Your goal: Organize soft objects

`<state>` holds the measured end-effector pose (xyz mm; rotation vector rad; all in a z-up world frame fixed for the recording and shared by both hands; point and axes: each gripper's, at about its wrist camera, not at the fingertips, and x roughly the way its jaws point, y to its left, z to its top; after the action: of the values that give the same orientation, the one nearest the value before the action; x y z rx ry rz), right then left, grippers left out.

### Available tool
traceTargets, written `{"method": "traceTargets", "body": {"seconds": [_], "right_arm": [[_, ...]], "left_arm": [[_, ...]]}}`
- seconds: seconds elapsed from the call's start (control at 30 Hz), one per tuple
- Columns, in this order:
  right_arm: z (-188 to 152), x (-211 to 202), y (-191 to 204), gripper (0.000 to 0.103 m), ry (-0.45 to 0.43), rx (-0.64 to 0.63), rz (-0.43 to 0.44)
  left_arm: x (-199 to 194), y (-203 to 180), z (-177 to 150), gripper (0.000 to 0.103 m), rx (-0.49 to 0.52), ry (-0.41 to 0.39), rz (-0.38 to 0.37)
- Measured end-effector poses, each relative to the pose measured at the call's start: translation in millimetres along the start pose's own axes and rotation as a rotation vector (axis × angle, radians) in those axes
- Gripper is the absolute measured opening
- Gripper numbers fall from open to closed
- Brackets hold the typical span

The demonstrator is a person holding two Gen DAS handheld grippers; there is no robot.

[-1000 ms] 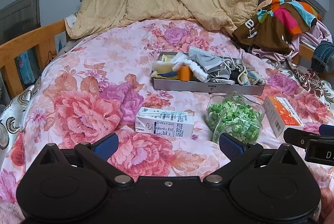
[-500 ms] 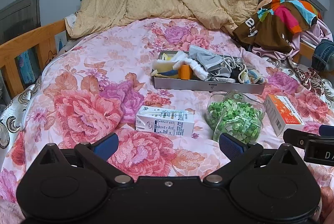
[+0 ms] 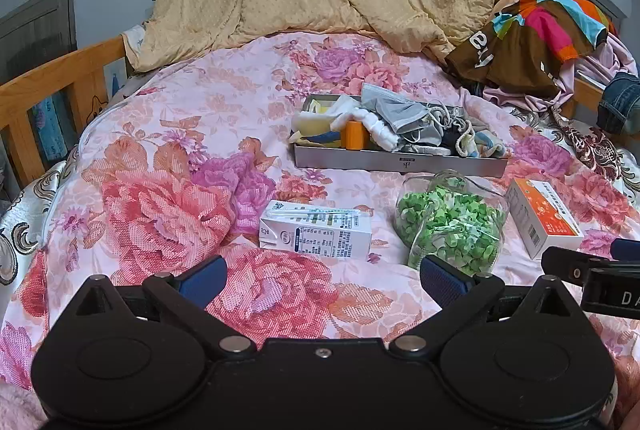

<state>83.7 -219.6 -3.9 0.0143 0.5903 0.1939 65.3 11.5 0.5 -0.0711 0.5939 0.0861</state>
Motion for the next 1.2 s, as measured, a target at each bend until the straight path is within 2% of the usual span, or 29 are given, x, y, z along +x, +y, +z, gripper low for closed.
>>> {"method": "traceTargets", "body": {"seconds": [1.2], "right_arm": [[-2.5,-0.3,1.2,0.103,0.008,-0.005,0.0]], "left_arm": [[0.8,0.4,-0.9,0.102,0.001,0.005,0.0]]}}
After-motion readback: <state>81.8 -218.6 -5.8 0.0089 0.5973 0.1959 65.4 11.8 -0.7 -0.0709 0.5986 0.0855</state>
